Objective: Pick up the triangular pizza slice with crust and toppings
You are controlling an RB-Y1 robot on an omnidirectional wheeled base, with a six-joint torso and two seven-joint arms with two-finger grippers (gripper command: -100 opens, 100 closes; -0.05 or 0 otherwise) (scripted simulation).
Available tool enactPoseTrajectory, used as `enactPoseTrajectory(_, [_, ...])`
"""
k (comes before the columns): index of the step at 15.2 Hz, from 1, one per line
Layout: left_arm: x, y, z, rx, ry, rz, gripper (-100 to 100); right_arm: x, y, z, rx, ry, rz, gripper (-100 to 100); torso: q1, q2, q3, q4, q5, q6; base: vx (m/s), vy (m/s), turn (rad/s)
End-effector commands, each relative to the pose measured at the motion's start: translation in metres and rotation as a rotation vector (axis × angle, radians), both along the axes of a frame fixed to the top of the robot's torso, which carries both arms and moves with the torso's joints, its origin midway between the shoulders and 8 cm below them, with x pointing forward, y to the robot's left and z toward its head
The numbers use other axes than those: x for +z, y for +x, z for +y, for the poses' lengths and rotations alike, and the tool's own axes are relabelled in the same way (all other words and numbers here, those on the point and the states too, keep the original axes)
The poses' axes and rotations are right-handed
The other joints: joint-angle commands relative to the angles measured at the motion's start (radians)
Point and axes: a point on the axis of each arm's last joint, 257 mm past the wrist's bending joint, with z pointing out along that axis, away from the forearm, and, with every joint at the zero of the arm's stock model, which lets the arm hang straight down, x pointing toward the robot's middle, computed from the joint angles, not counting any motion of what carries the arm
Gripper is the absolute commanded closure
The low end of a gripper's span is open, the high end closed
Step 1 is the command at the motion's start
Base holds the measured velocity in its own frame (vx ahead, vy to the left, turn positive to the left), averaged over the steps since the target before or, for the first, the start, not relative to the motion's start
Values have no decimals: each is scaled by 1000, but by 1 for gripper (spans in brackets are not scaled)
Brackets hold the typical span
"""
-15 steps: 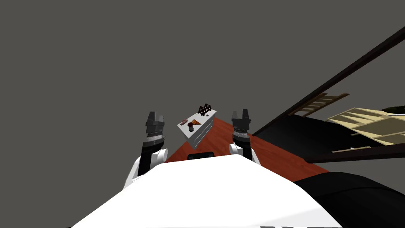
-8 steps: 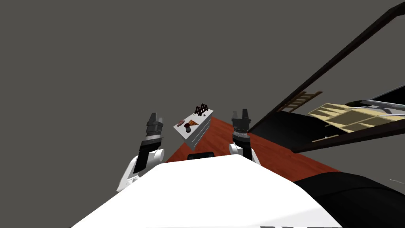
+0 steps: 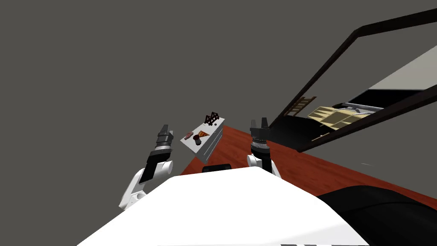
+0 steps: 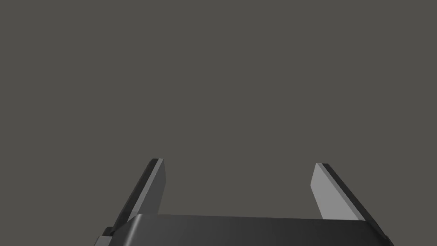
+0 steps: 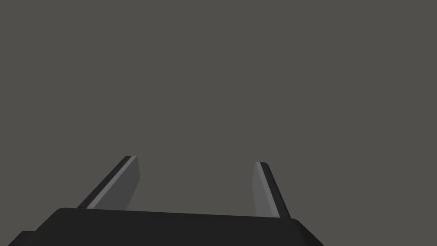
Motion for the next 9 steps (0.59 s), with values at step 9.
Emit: enactPoseTrajectory(9, [-59, 4, 66, 129, -52, 216, -100, 0, 0, 0, 0, 0, 0, 0, 1, 0, 0, 0, 0, 0, 12, -12, -197])
